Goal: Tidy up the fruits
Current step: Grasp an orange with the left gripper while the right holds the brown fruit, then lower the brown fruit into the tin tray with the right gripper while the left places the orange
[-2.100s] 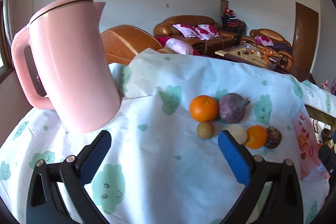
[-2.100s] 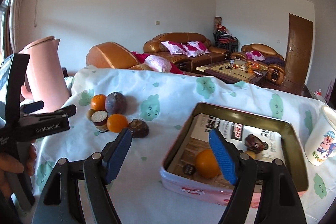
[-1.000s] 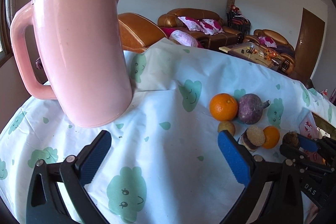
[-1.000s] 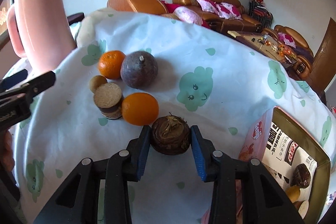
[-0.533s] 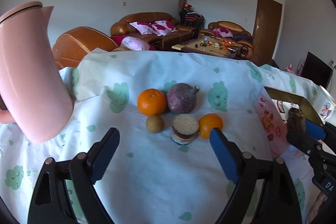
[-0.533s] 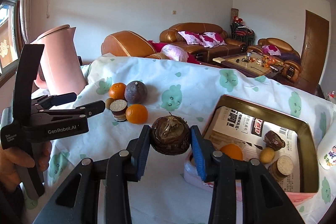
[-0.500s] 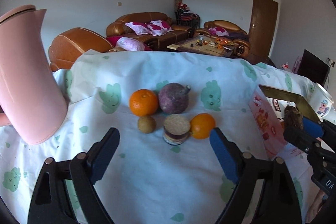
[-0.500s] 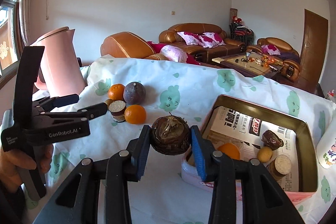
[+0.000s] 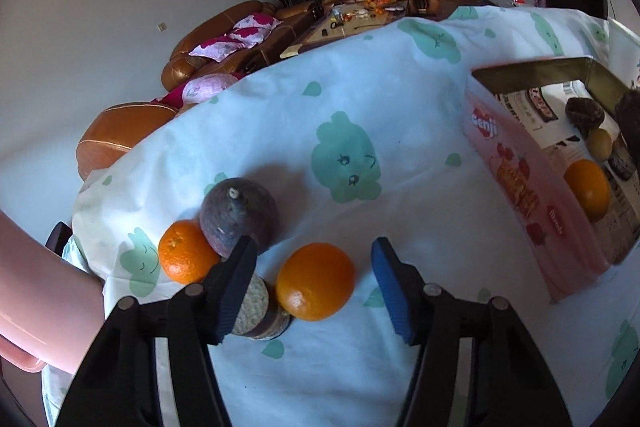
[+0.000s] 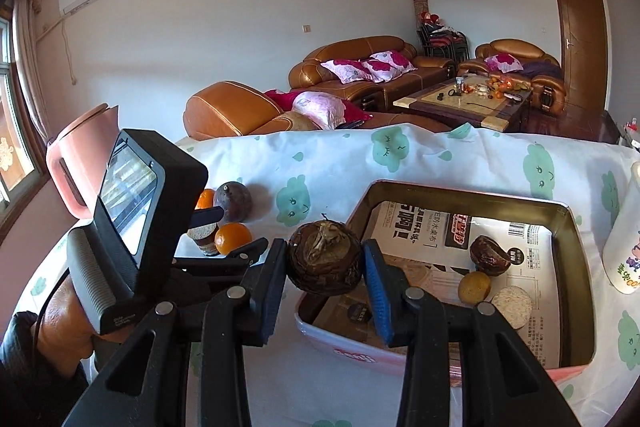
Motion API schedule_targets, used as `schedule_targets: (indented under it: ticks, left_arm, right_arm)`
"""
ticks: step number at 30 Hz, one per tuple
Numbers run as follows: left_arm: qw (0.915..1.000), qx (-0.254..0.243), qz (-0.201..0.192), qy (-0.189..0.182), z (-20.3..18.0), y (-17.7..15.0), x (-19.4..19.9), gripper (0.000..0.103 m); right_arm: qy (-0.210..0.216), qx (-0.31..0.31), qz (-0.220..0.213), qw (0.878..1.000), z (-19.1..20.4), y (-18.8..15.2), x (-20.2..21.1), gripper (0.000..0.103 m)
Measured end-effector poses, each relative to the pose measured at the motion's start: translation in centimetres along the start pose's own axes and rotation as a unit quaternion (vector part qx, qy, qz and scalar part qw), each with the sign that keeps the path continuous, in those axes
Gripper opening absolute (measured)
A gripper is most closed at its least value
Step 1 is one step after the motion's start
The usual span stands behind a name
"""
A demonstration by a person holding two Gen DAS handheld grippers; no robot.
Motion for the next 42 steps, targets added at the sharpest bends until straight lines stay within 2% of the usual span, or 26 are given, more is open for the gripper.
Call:
schedule_targets:
  ticks: [2,3,4,7,9,12,17,19,22,25,35,42]
  left_arm:
    - [1.0000,-0.008,-0.004,0.002,-0.1,0.1,0.2,0.057]
    - [0.9999,-0.009,-0.009,0.001,-0.1,0.1,0.4,0.043]
    - [0.9999,-0.002,-0.004,-0.015,-0.2,0.0,0.5,0.036]
    - [0.9975,0.044,-0.005,-0.055,0.8,0.1,1.3,0.037]
    - [0.9934,0.081,-0.020,-0.079,1.7,0.2,2.4,0.037]
    - [0.9810,0.142,-0.038,-0.126,2.6,0.0,4.3,0.037]
    - [0.9639,0.198,-0.072,-0.163,3.2,-1.1,6.9,0.037]
    - [0.9628,0.207,-0.076,-0.156,2.9,-1.3,7.4,0.037]
    - [0.9703,0.195,-0.095,-0.107,2.6,-1.6,8.0,0.037]
    - [0.9715,0.196,-0.104,-0.083,2.0,-1.7,8.3,0.037]
    - [0.9689,0.217,-0.102,-0.064,1.6,-2.6,8.6,0.037]
    - [0.9696,0.213,-0.101,-0.066,0.5,-2.9,9.2,0.037]
  right_arm:
    - [-0.001,-0.004,-0.001,1.000,-0.4,0.1,0.1,0.040]
    - [-0.002,-0.006,-0.001,1.000,-0.5,0.1,0.1,0.040]
    - [-0.002,-0.007,-0.001,1.000,-0.6,0.2,0.1,0.040]
    - [-0.006,-0.007,-0.003,1.000,-0.7,0.1,0.1,0.040]
    - [-0.014,-0.003,-0.007,1.000,-0.7,0.2,0.2,0.040]
    - [-0.022,0.004,-0.015,1.000,-0.7,0.4,0.6,0.040]
    - [-0.037,0.023,-0.027,0.999,-0.1,0.7,1.2,0.040]
    - [-0.041,0.029,-0.029,0.998,0.0,0.8,1.2,0.040]
    - [-0.040,0.033,-0.028,0.998,0.2,0.6,1.1,0.040]
    - [-0.046,0.039,-0.026,0.998,0.3,0.5,0.9,0.040]
    - [-0.032,0.039,-0.022,0.998,1.1,0.1,0.7,0.040]
    - [-0.013,0.058,-0.009,0.998,2.4,-1.1,0.9,0.040]
Point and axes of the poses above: each gripper's, at about its wrist camera, not at the fingertips, and x roughly against the way its jaws point, z to its left, y to its top, the point moved 9 cm from there along -x, roughly the way its jaws point, and after that the axes turned 14 degrees about x, right-handed, at the moved point
